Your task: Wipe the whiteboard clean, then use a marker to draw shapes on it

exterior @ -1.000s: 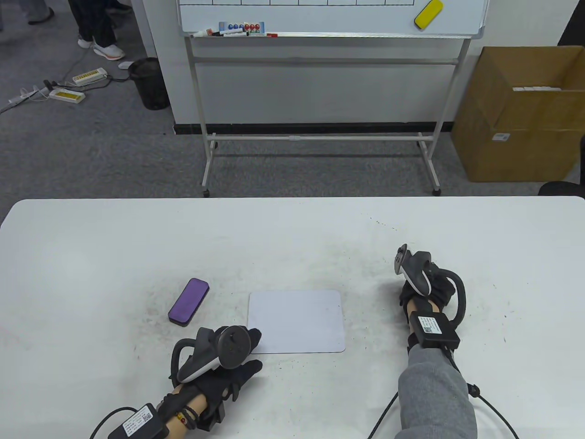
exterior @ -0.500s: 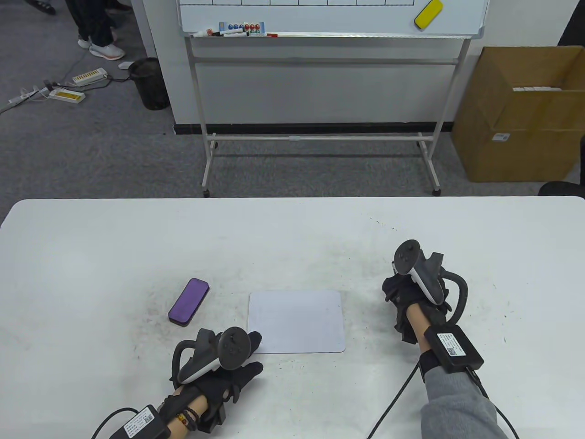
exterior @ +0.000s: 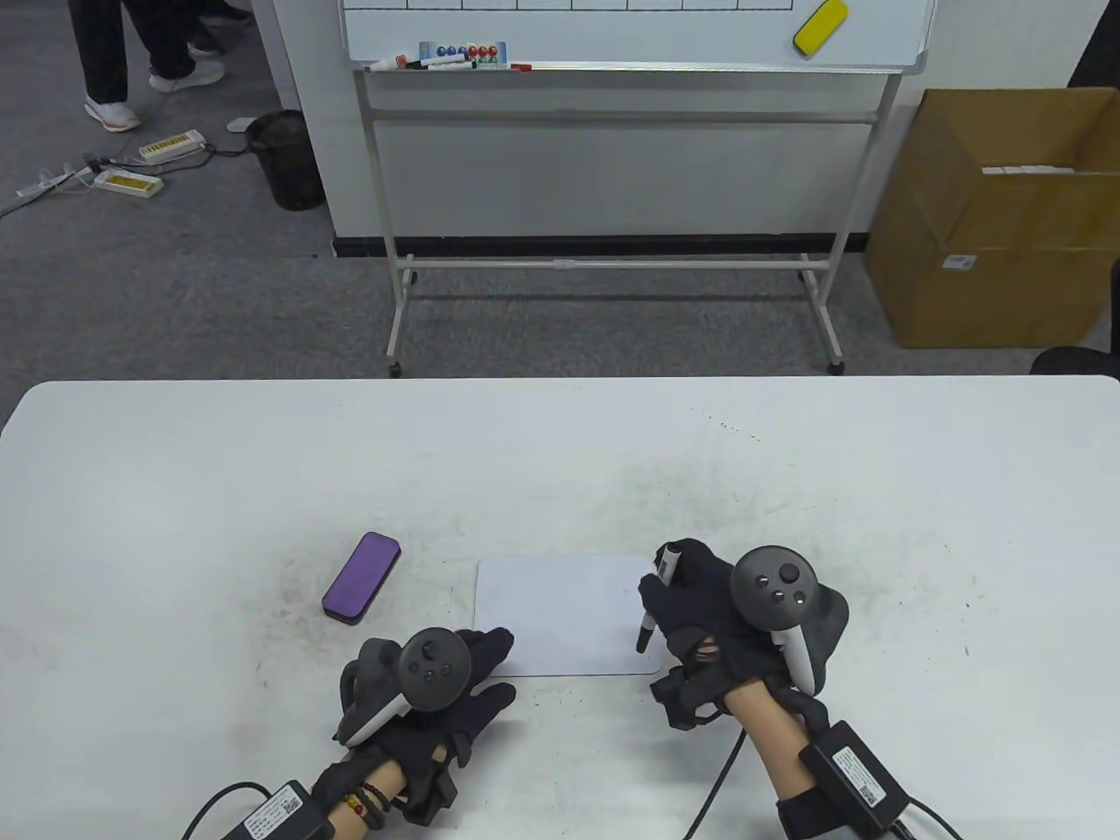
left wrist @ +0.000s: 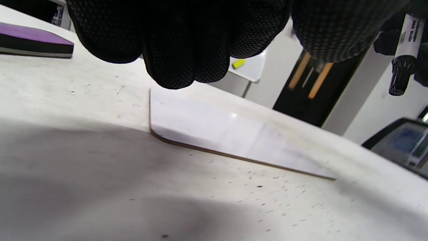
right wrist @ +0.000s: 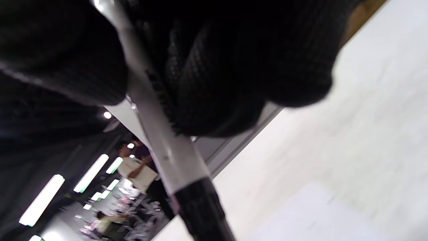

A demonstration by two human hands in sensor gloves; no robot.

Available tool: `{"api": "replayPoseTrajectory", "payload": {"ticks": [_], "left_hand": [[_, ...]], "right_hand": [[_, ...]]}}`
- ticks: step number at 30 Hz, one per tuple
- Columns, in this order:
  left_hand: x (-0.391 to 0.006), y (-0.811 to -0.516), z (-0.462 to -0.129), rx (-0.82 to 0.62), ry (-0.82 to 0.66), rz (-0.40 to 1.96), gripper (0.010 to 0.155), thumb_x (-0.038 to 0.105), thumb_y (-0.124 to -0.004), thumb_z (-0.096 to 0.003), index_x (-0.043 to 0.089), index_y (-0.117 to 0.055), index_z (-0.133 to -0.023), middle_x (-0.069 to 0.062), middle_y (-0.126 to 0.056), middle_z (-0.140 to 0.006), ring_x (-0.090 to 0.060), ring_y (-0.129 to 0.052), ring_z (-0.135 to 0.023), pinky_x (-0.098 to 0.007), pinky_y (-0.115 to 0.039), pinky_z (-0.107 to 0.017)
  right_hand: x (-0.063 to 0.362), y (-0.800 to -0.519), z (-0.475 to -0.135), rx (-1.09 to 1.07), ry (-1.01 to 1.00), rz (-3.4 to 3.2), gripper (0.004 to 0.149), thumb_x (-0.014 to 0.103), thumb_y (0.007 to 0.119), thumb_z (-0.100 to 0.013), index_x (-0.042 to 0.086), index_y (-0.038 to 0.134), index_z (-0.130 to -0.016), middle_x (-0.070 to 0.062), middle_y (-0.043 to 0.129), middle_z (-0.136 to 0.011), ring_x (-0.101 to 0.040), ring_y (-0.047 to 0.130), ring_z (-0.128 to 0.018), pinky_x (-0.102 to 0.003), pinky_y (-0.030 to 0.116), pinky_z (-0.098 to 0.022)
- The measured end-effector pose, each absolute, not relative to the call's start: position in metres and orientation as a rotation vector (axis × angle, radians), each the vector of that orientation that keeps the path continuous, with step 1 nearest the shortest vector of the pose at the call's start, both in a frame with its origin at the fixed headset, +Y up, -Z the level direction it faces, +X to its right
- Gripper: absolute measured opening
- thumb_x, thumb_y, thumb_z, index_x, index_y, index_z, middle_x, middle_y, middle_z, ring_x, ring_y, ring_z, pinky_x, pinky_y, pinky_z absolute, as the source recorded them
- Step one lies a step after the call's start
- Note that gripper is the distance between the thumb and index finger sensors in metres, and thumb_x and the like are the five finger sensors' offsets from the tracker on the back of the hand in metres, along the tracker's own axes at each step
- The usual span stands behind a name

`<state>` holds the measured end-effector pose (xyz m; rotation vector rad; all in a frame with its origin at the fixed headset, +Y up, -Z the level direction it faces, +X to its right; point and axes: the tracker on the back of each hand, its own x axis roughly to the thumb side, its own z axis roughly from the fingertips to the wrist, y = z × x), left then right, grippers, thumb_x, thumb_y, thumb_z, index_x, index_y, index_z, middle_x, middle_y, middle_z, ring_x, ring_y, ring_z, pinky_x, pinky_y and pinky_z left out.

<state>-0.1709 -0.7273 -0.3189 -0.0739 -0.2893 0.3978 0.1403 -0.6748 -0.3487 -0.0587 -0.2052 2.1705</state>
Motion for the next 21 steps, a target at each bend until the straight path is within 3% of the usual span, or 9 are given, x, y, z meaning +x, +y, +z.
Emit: {"api": "replayPoseTrajectory", "payload": {"ticks": [4,7,10,15,21], "left_hand": [[-0.170,-0.727,-0.316,-0.027,-0.339,0.571,0.076,0.060,-0.080,-0.0299,0.030,-0.066,-0.098,-0.004,-0.079,-0.102,-0.025,-0.092,-0.084,-0.048,-0.081,-0.057],[-0.168,-0.718,-0.311,0.125,-0.391,0.647,0.075,0.060,-0.087,-0.0256,0.030,-0.075,-0.093,-0.003,-0.088,-0.095,-0.023,-0.098,-0.076,-0.046,-0.084,-0.051],[-0.165,-0.718,-0.308,0.145,-0.406,0.678,0.075,0.060,-0.089,-0.0244,0.029,-0.077,-0.091,-0.002,-0.091,-0.090,-0.022,-0.101,-0.071,-0.045,-0.086,-0.048],[-0.160,-0.717,-0.305,0.164,-0.406,0.710,0.060,0.056,-0.087,-0.0262,0.026,-0.090,-0.078,-0.001,-0.106,-0.065,-0.016,-0.109,-0.044,-0.040,-0.092,-0.034],[-0.157,-0.721,-0.304,0.160,-0.428,0.706,0.052,0.053,-0.088,-0.0276,0.025,-0.094,-0.071,-0.001,-0.108,-0.055,-0.014,-0.109,-0.034,-0.038,-0.092,-0.028]], "right_hand": [[0.124,-0.687,-0.338,-0.002,-0.122,1.918,0.052,0.051,0.094,-0.031,0.025,0.088,-0.076,-0.004,0.102,-0.064,-0.016,0.113,-0.035,-0.025,0.096,-0.022],[0.115,-0.697,-0.331,0.047,-0.062,1.770,0.052,0.049,0.095,-0.031,0.024,0.088,-0.077,-0.006,0.102,-0.065,-0.018,0.113,-0.036,-0.026,0.096,-0.023],[0.109,-0.699,-0.327,0.105,-0.036,1.691,0.052,0.046,0.095,-0.032,0.024,0.088,-0.078,-0.008,0.101,-0.067,-0.020,0.114,-0.039,-0.027,0.097,-0.025],[0.104,-0.710,-0.322,0.119,0.017,1.633,0.052,0.045,0.097,-0.032,0.025,0.087,-0.078,-0.008,0.101,-0.069,-0.021,0.115,-0.043,-0.027,0.099,-0.027],[0.100,-0.721,-0.323,0.115,0.096,1.542,0.050,0.043,0.097,-0.032,0.027,0.087,-0.078,-0.009,0.100,-0.070,-0.022,0.115,-0.045,-0.028,0.099,-0.028]]}}
